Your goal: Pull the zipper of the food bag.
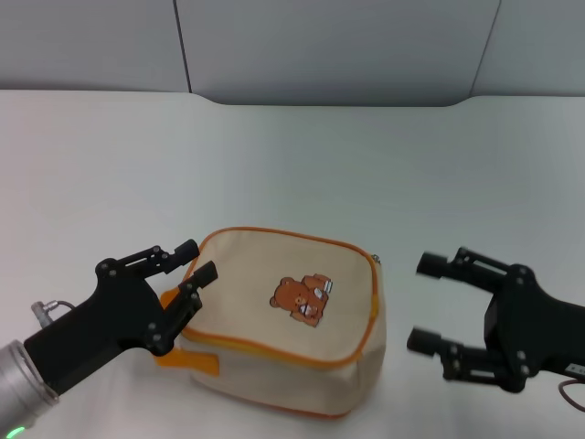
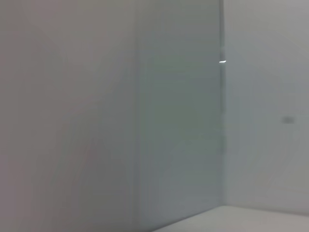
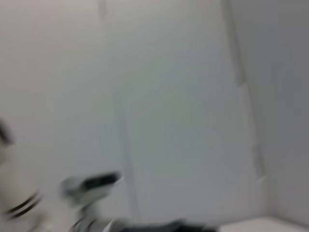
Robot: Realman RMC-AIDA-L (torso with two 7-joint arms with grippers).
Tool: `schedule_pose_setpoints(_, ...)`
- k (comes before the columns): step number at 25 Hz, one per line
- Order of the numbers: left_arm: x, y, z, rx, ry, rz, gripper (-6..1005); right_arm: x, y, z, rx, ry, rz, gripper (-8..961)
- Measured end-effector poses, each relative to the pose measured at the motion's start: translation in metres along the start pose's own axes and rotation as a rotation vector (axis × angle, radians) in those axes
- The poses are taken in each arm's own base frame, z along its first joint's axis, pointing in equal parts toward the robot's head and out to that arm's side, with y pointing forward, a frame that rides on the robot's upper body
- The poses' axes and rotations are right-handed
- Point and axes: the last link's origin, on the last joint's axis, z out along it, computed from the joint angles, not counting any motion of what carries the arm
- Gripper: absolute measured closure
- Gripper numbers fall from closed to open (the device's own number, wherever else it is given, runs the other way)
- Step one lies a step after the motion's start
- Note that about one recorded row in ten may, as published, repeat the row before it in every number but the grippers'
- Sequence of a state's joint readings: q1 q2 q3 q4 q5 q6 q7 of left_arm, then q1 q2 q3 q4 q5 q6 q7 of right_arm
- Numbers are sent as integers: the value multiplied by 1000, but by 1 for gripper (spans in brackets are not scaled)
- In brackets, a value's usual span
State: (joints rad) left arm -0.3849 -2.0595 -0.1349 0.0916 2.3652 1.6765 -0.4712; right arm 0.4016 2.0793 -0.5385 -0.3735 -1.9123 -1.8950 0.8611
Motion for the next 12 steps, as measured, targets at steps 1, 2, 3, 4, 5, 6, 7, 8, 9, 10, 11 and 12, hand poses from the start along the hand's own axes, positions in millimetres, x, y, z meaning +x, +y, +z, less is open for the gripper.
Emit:
schedule_pose_setpoints(1,2,-1,-1,-21,1,-7,789,-3,-1,1,-33,21,-3,197)
schedule_pose_setpoints(2,6,-2,-2,-44,7,-9,747,-8,-2,3,-91,56,-18,185)
schedule_pose_setpoints(3,10,-3,-3,-71,12,-12,704,-10,-3,4,-107,67,-21,174)
schedule_pose_setpoints(4,13,-3,-4,-107,17,-18,661,-10,-3,4,-107,67,-21,162)
schedule_pose_setpoints(5,16,-3,-5,-141,18,-22,626,-11,-4,6,-123,81,-25,151)
schedule_pose_setpoints(6,20,-2,-5,-182,14,-27,591,-12,-5,7,-132,89,-24,151)
schedule_pose_setpoints(7,21,-2,-6,-209,7,-29,555,-13,-6,8,-141,99,-24,151)
schedule_pose_setpoints(8,23,-2,-6,-236,1,-29,520,-14,-8,9,-145,105,-23,151)
schedule_pose_setpoints(9,24,-2,-7,-255,-5,-28,485,-14,-8,10,-147,107,-22,151)
schedule_pose_setpoints(10,24,-1,-8,-276,-15,-24,450,-14,-8,10,-148,109,-22,151)
schedule_pose_setpoints(11,24,-1,-9,-288,-22,-22,427,-15,-9,10,-149,110,-23,151)
schedule_pose_setpoints(12,25,0,-10,-314,-37,-22,405,-15,-9,11,-149,110,-23,151)
